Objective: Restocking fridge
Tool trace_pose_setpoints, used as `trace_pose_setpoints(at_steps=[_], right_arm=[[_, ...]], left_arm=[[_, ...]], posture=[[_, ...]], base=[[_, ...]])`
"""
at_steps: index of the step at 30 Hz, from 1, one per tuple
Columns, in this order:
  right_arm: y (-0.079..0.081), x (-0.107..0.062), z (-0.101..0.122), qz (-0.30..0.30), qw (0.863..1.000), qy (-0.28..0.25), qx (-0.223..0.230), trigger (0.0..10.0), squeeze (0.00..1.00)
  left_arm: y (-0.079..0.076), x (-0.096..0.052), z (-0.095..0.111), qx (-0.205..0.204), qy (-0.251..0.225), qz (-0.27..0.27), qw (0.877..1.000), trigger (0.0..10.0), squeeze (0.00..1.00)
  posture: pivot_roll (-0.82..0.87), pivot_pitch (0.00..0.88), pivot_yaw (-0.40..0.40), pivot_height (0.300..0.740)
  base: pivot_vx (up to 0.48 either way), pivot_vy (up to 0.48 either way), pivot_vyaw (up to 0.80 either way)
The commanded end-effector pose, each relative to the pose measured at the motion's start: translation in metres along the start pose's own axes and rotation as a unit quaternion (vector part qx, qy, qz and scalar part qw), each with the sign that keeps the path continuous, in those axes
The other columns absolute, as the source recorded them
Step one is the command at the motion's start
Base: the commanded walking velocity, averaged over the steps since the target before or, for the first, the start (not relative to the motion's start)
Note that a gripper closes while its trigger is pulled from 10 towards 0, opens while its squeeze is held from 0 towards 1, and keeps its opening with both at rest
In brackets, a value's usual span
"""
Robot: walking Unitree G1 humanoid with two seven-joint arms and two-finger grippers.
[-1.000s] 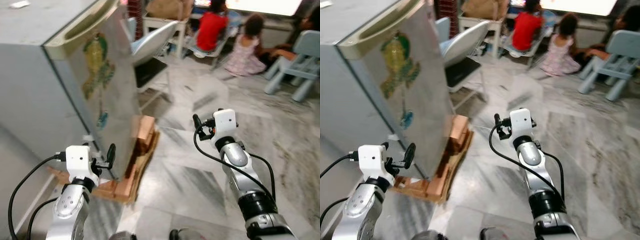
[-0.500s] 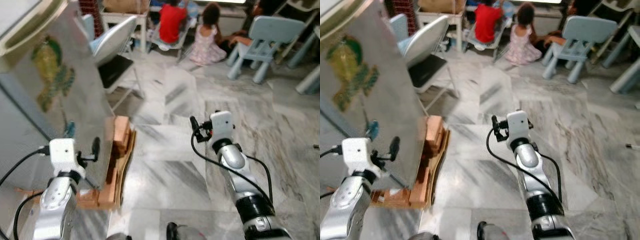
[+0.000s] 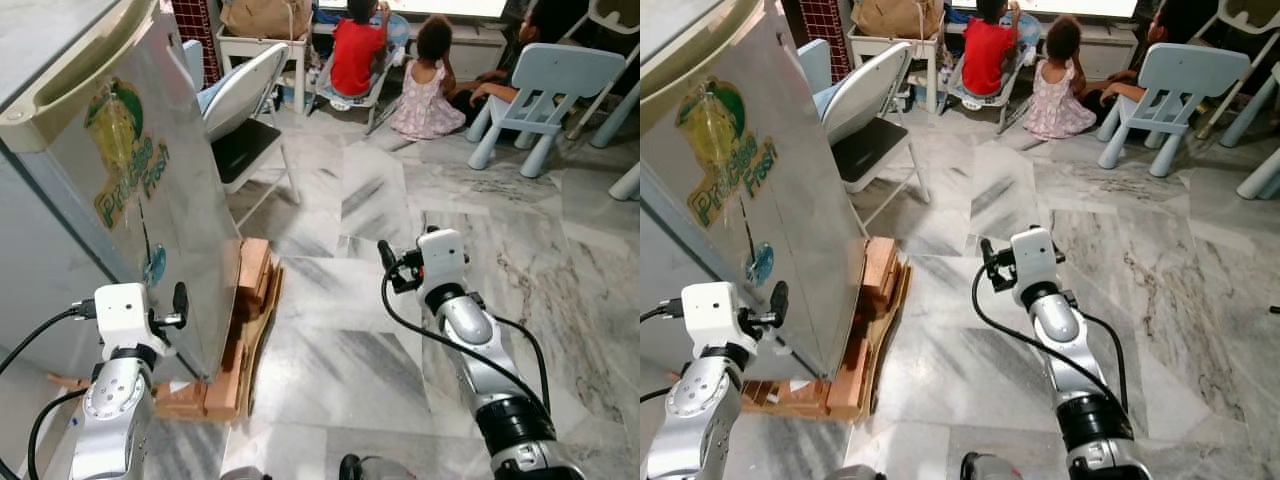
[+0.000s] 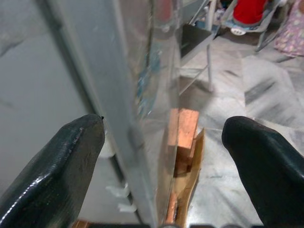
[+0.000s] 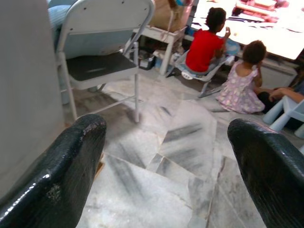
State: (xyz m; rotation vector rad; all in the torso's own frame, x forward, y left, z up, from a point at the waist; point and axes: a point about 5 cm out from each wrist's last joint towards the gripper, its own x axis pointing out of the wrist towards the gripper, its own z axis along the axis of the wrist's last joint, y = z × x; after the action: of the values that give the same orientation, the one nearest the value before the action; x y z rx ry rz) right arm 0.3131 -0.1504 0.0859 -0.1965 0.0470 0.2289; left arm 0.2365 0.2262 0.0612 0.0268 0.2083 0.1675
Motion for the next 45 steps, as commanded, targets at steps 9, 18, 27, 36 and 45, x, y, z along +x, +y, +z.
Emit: trace_pose_setpoints(at_steps=[9, 18, 27, 36, 45], right_arm=[[0.001, -0.001, 0.002, 0.009, 1.0, 0.001, -0.008, 10.0, 0.0], [-0.004, -0.011, -0.005, 0.006, 1.0, 0.017, -0.018, 10.0, 0.0], [-0.003, -0.019, -0.014, 0.033, 0.998, 0.043, -0.032, 10.0, 0.0], [-0.003, -0.027, -0.022, 0.053, 0.996, 0.06, -0.045, 10.0, 0.0], [-0.004, -0.039, -0.039, 0.083, 0.987, 0.116, -0.071, 10.0, 0.0]], left_arm=[[0.009, 0.032, 0.012, 0.017, -0.015, 0.01, 1.0, 10.0, 0.0], [0.01, 0.05, 0.02, 0.022, -0.023, 0.015, 0.999, 10.0, 0.0], [0.018, 0.058, 0.017, 0.03, -0.012, 0.036, 0.999, 10.0, 0.0], [0.024, 0.068, 0.018, 0.032, -0.001, 0.056, 0.998, 10.0, 0.0], [-0.021, 0.082, 0.037, 0.025, -0.027, -0.057, 0.998, 10.0, 0.0]], posture=[[0.01, 0.057, -0.003, 0.74], [-0.01, 0.061, -0.001, 0.74], [-0.01, 0.057, -0.004, 0.74], [-0.02, 0.058, -0.006, 0.74], [-0.03, 0.062, -0.005, 0.74]], base=[[0.0, 0.0, 0.0], [0.0, 0.0, 0.0], [0.0, 0.0, 0.0], [0.0, 0.0, 0.0], [0.0, 0.0, 0.0]])
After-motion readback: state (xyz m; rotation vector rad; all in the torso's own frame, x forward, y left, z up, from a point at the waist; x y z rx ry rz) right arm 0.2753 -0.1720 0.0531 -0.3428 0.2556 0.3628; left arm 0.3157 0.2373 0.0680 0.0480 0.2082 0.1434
